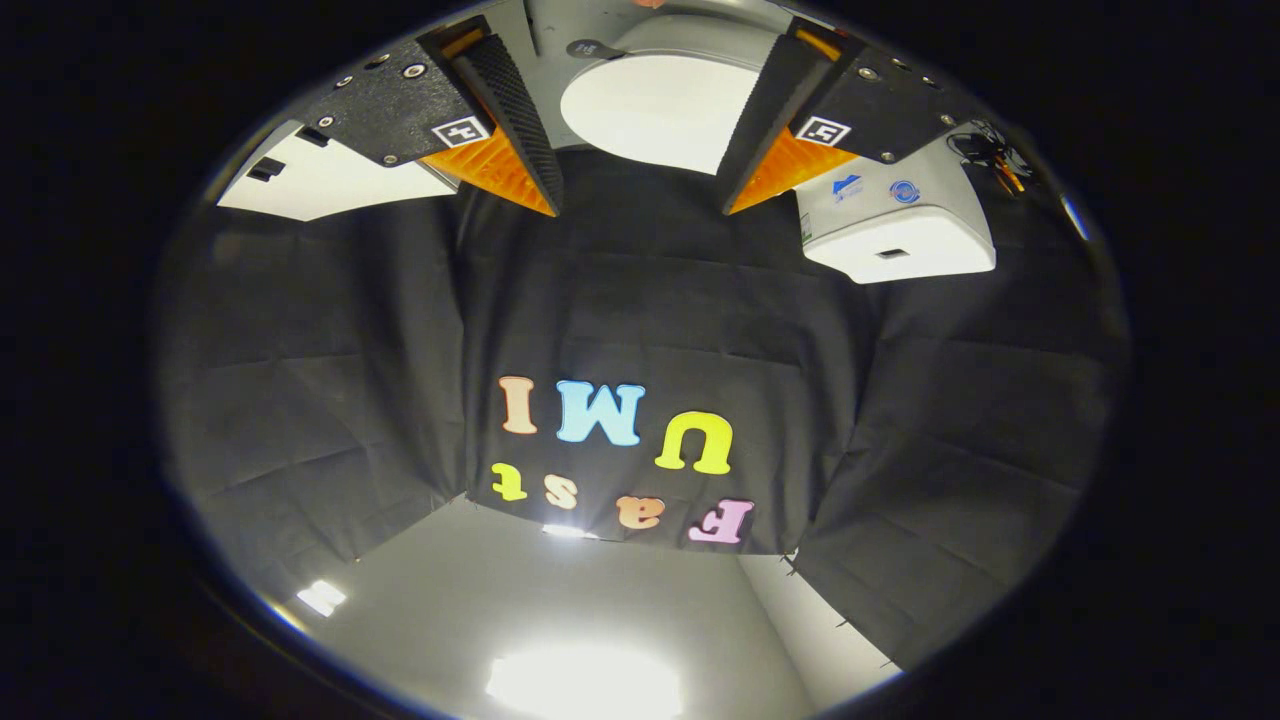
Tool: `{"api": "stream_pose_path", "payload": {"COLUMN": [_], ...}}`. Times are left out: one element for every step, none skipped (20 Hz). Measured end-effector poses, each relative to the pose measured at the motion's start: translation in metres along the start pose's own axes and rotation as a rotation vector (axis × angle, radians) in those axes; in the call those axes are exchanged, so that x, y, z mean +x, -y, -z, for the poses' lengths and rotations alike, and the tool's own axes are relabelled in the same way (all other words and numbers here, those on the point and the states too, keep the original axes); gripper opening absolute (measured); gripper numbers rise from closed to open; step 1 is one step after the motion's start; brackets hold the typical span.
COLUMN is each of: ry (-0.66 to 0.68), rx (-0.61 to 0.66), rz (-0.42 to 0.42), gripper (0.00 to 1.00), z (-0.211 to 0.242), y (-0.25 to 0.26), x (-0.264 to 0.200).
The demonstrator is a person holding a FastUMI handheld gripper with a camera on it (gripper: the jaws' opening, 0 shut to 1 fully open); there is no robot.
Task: Open the toilet lid.
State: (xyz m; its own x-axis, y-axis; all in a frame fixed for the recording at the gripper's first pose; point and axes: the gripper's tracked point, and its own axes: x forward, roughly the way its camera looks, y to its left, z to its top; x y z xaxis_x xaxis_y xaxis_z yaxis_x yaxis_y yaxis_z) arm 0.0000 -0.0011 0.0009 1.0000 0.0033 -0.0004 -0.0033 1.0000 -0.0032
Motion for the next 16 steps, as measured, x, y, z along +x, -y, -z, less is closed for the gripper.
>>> {"api": "stream_pose_path", "payload": {"ry": [0.002,0.006,0.008,0.01,0.01,0.014,0.019,0.025,0.031,0.039,0.048,0.053,0.054,0.05,0.043,0.035], "rx": [-0.004,-0.005,-0.002,0.006,0.016,0.027,0.04,0.054,0.069,0.092,0.118,0.148,0.18,0.21,0.239,0.263], "rz": [0.001,0.002,0.004,0.006,0.007,0.009,0.012,0.018,0.025,0.03,0.033,0.038,0.049,0.063,0.075,0.085], "gripper": [0.95,0.95,0.95,0.95,0.95,0.95,0.95,0.95,0.95,0.95,0.95,0.95,0.95,0.95,0.95,0.95], "z": [0.0,-0.001,-0.002,-0.002,-0.001,-0.003,-0.004,-0.006,-0.005,-0.006,-0.007,-0.006,-0.002,0.001,0.008,0.012], "y": [0.001,0.002,0.002,0.003,0.004,0.005,0.007,0.01,0.013,0.016,0.018,0.023,0.028,0.035,0.04,0.045], "x": [0.0,0.0,-0.001,0.0,-0.001,-0.002,-0.002,-0.003,-0.004,-0.003,-0.004,-0.002,-0.001,0.002,0.004,0.007]}}
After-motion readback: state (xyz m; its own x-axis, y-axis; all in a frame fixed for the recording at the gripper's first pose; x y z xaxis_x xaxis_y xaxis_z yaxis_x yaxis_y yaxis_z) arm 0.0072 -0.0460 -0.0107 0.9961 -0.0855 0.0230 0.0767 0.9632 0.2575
